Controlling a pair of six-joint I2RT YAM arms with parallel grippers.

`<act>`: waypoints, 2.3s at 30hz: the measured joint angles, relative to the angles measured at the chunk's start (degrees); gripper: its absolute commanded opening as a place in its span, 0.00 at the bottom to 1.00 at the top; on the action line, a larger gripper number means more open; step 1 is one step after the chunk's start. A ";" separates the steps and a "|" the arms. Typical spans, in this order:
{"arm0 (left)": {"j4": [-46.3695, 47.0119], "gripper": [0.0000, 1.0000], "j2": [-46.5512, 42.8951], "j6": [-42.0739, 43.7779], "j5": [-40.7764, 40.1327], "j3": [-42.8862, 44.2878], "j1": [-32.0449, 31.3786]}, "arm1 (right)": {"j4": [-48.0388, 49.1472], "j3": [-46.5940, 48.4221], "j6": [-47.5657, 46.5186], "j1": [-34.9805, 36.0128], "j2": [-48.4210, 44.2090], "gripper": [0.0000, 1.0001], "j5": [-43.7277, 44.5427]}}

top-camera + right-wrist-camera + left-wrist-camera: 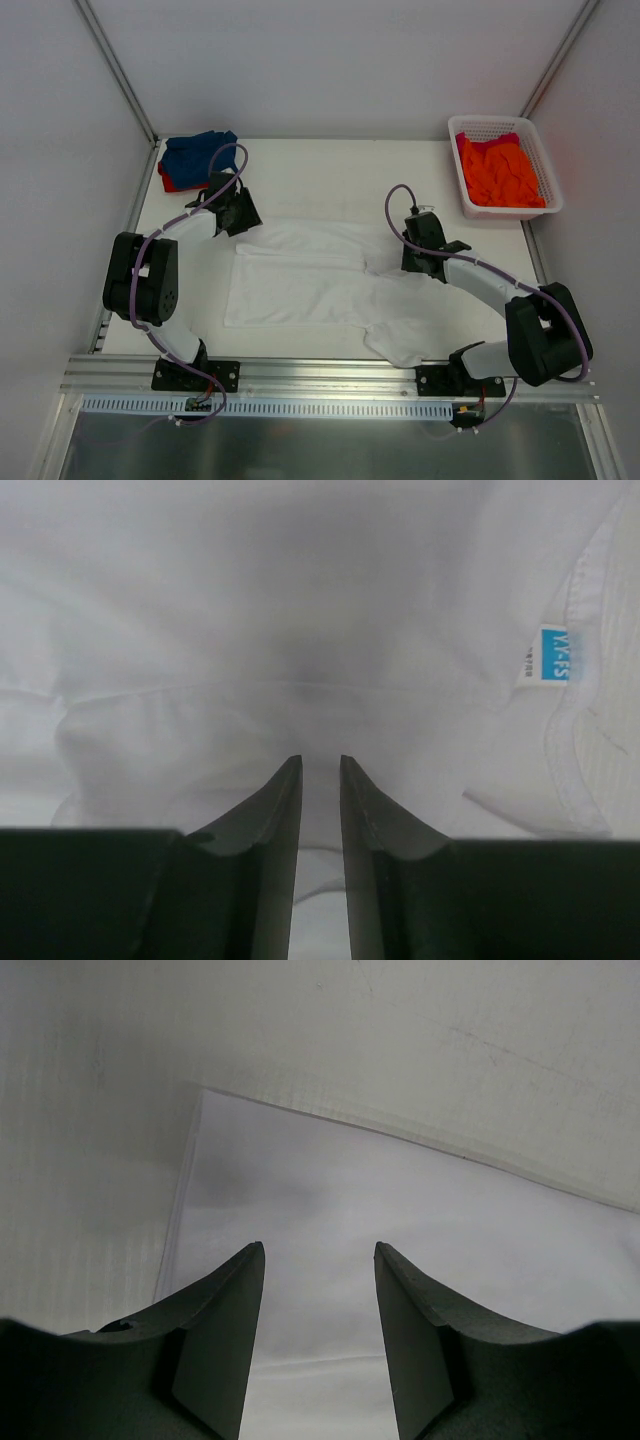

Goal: Fold and stack the t-shirts
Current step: Fold the tshirt

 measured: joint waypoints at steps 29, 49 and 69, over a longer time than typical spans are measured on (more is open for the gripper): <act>0.07 0.48 0.00 0.00 0.17 0.00 0.00 | -10.36 -0.11 9.09 18.32 -10.64 0.27 6.32; 0.20 0.49 0.00 0.00 0.26 0.00 0.00 | -6.08 15.39 -1.44 -0.46 10.67 0.27 0.74; 0.31 0.49 2.67 0.02 0.22 0.02 0.00 | -1.38 18.23 -1.20 -6.60 20.41 0.27 -11.63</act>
